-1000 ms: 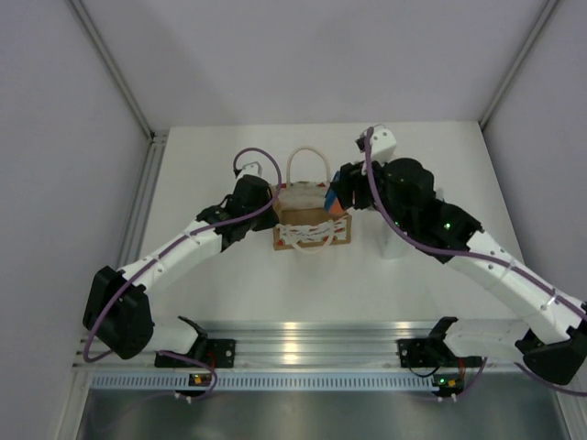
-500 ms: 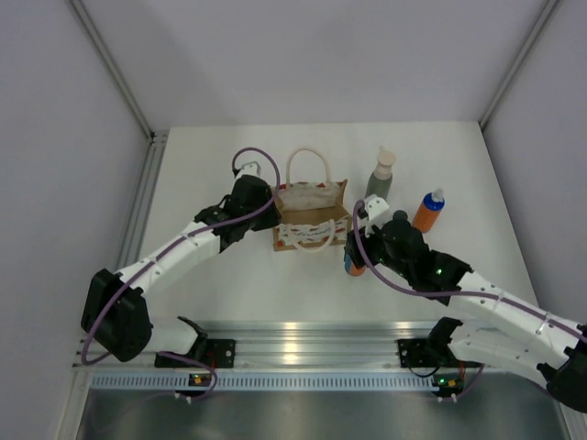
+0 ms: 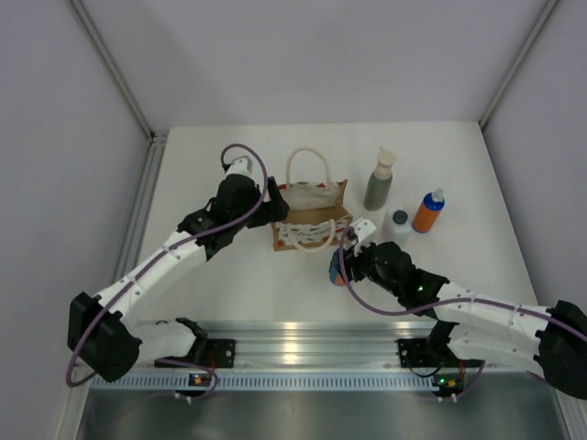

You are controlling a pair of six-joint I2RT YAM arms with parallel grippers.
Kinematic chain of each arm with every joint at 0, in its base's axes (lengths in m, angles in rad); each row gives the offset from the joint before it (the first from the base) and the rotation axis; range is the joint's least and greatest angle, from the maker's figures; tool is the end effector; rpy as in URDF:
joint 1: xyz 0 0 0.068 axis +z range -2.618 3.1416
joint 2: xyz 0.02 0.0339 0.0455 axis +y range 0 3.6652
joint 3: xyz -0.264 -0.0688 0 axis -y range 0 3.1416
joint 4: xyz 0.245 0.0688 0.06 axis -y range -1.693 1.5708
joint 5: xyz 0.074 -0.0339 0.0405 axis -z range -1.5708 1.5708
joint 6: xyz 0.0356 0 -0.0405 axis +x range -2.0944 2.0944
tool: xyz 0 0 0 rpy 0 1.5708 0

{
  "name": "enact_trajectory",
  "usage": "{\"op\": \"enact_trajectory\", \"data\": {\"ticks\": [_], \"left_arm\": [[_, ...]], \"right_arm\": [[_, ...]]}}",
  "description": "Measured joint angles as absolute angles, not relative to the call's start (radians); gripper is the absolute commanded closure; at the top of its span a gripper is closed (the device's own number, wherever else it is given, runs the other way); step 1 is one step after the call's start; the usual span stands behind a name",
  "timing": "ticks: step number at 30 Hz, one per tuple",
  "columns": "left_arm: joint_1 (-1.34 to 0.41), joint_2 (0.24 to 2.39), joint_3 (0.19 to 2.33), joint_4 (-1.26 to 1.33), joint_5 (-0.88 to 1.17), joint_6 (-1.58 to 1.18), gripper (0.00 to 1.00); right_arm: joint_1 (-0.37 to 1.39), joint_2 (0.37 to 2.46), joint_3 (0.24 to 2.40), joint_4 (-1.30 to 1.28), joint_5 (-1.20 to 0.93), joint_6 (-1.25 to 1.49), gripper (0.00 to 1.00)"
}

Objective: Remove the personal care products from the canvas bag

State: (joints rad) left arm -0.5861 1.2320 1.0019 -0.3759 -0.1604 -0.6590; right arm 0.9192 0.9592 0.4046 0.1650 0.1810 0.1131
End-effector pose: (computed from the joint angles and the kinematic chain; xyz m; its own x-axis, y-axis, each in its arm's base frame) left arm 0.2316 -0.1469 0.3029 -0.6425 -0.2990 -0.7055 0.0547 0.9005 -0.4314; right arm 0.1319 0.1624 0.2102 -0.3057 -0.2178 -0.9269 -0.6508 0.7584 0.0365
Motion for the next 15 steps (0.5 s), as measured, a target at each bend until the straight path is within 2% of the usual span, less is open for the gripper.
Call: {"op": "enact_trajectory", "data": {"ticks": [3, 5, 6, 7, 9, 10, 13, 14, 15], "left_arm": [[-0.586, 1.185, 1.006, -0.388, -0.173, -0.655, 0.02], [-0.586, 1.152, 1.015, -0.408, -0.186, -0.652, 0.02], [-0.586, 1.134, 1.019, -0.418, -0.196, -0.65, 0.02], [-0.586, 1.114, 1.021, -0.426, -0.207, -0.648, 0.02], [-0.586, 1.072, 1.027, -0.445, -0.232, -0.639, 0.02], [-0.586, 1.052, 1.028, -0.454, -0.246, -0.633, 0.02], [-0.586, 0.991, 1.03, -0.486, -0.287, -0.622, 0.02], [-0.586, 0.975, 1.032, -0.496, -0.301, -0.617, 0.02], [-0.586, 0.963, 1.032, -0.501, -0.311, -0.614, 0.02]], "right_arm": [[0.921, 0.979, 0.399, 0.203, 0.182, 0.108, 1.0], [0.925, 0.991, 0.399, 0.22, 0.183, 0.104, 0.95], [0.928, 0.992, 0.399, 0.223, 0.185, 0.101, 0.87], [0.931, 0.992, 0.399, 0.223, 0.186, 0.099, 0.68], [0.941, 0.992, 0.398, 0.224, 0.191, 0.097, 0.52], [0.944, 0.992, 0.398, 0.224, 0.194, 0.096, 0.37], [0.961, 0.99, 0.398, 0.232, 0.208, 0.095, 0.23], [0.965, 0.987, 0.398, 0.239, 0.212, 0.093, 0.15], [0.968, 0.983, 0.398, 0.242, 0.215, 0.091, 0.02]]}}
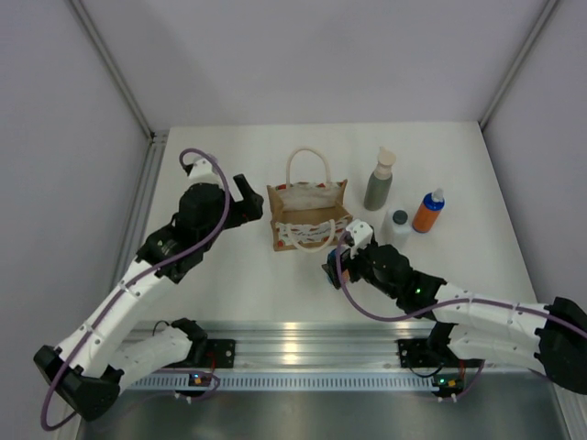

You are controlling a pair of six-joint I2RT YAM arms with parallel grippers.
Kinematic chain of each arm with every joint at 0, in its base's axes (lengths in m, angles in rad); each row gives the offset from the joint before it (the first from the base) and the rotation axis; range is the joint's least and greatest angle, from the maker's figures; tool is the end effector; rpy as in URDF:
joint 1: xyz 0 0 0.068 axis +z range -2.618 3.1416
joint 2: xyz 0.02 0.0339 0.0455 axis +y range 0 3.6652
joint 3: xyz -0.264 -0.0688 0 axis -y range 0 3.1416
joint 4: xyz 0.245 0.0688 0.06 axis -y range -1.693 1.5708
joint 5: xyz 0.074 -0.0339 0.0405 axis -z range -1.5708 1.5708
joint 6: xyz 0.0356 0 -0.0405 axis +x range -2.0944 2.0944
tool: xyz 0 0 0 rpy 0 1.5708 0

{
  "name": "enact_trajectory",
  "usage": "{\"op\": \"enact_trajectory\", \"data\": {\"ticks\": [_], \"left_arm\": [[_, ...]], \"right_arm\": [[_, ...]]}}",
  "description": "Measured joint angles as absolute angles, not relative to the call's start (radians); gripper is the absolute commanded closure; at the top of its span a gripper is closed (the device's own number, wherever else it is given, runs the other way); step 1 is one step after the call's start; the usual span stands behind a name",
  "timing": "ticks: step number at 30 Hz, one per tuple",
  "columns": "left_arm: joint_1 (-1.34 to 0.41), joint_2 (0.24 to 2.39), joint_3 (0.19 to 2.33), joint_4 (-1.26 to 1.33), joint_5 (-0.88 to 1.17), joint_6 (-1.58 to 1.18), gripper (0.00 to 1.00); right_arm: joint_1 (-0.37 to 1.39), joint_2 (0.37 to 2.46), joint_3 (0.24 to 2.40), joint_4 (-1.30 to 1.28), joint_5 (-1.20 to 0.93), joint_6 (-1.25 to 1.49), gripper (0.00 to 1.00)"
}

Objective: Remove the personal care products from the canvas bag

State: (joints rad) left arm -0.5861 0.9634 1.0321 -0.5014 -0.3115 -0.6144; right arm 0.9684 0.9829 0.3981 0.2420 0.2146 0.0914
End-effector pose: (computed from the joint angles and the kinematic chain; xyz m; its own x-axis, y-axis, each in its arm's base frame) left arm 0.1790 -0.1057 0.3617 -0.4553 -0.3563 -0.8159 0.0394 0.9074 -0.4183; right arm 0.1272 0.1716 0.2114 -0.2528 -0.2102 -0.9444 -0.6712 0.7412 0.0147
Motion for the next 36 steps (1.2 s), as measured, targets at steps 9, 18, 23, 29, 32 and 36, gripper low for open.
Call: {"op": "enact_trajectory", "data": {"ticks": [9, 18, 23, 29, 32, 36], "left_arm": [[-0.586, 0.879, 1.028, -0.582, -0.399, -0.595, 0.02], [-0.586, 0.775, 0.988, -0.707, -0.485, -0.581, 0.02], [-0.586, 0.741, 0.984, -0.776, -0.517, -0.57, 0.02], [-0.586, 0.7, 0.956, -0.811, -0.585, -0.549, 0.02], [-0.586, 0.675, 0.941, -0.825, -0.622, -0.538, 0.02], [-0.586, 0.638, 0.937, -0.827, -0.664, -0.509, 0.02]], "right_arm": [[0.973, 0.915, 0.43, 0.196, 0.228, 0.08, 0.0], [0.975, 0.705, 0.567, -0.03, 0.402, 0.116, 0.01], [0.975, 0.687, 0.65, -0.209, 0.545, 0.161, 0.01], [0.975, 0.687, 0.738, -0.459, 0.743, 0.262, 0.0], [0.975, 0.676, 0.775, -0.558, 0.82, 0.309, 0.0], [0.975, 0.622, 0.789, -0.641, 0.868, 0.338, 0.01]]}}
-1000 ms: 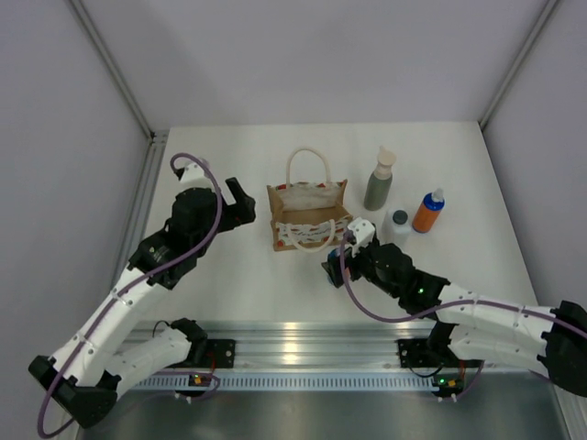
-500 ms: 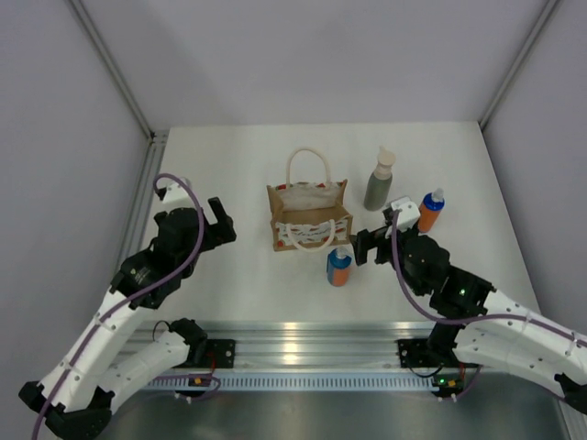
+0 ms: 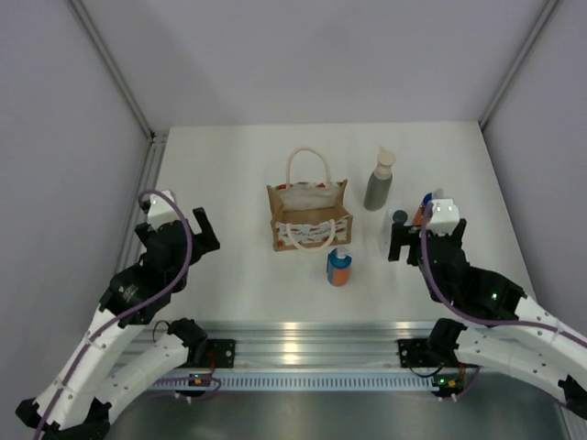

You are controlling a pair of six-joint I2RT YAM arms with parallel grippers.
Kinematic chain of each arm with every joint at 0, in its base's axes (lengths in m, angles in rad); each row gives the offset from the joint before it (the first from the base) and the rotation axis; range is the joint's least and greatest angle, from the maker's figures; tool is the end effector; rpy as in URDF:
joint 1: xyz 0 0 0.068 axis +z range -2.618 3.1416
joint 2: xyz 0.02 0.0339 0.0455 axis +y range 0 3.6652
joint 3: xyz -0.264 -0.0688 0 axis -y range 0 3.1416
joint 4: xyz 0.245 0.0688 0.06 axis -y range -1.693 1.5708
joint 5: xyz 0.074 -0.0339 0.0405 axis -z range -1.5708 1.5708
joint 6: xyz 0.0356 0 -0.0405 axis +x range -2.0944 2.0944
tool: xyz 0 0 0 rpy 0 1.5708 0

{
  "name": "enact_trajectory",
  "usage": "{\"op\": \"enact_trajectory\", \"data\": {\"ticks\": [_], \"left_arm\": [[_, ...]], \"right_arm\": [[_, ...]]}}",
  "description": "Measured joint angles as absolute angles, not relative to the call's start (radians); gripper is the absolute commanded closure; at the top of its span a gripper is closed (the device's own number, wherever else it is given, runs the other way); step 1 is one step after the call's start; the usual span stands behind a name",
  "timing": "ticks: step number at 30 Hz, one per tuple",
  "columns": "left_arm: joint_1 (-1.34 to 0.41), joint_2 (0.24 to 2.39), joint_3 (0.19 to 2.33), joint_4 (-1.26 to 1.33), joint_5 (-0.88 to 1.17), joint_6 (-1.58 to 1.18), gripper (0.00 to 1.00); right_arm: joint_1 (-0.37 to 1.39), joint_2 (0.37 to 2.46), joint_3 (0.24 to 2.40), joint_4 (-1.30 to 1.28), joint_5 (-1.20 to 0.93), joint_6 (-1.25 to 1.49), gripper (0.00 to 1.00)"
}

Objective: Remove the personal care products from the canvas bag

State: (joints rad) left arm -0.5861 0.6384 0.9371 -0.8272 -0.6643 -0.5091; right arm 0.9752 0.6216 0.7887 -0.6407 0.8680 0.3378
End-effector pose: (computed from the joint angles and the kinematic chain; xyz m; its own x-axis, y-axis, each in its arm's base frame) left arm 0.1059 -0.0440 0.3488 -0.3629 -0.2197 -0.9056 -0.2118 0.9658 -0.1494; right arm 0.0917 0.0868 0.3229 -0.2925 -0.0498 -0.9550 -0.0606 0.9976 -0.0334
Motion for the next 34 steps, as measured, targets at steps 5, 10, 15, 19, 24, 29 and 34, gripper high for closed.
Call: {"op": "enact_trajectory", "data": {"ticks": [5, 10, 15, 19, 24, 29, 34], "left_arm": [[-0.586, 0.561, 0.899, -0.827, -0.686, -0.482, 0.02], [-0.586, 0.511, 0.876, -0.833, -0.685, -0.475, 0.02], [-0.586, 0.486, 0.875, -0.833, -0.686, -0.472, 0.02], [-0.586, 0.473, 0.875, -0.832, -0.689, -0.473, 0.02], [-0.586, 0.448, 0.874, -0.832, -0.696, -0.473, 0.02], [-0.584, 0.448, 0.872, -0.832, -0.697, -0.473, 0.02], [-0.583, 0.448, 0.872, -0.832, -0.697, -0.473, 0.02]], "right_arm": [[0.975, 0.531, 0.794, -0.712, 0.897, 0.353, 0.0], [0.975, 0.46, 0.795, -0.751, 0.911, 0.352, 0.01], [0.975, 0.431, 0.806, -0.775, 0.915, 0.343, 0.01], [0.975, 0.428, 0.82, -0.779, 0.916, 0.336, 0.01], [0.975, 0.429, 0.822, -0.779, 0.916, 0.333, 0.0], [0.975, 0.429, 0.822, -0.78, 0.916, 0.334, 0.01], [0.975, 0.429, 0.822, -0.78, 0.916, 0.334, 0.01]]}}
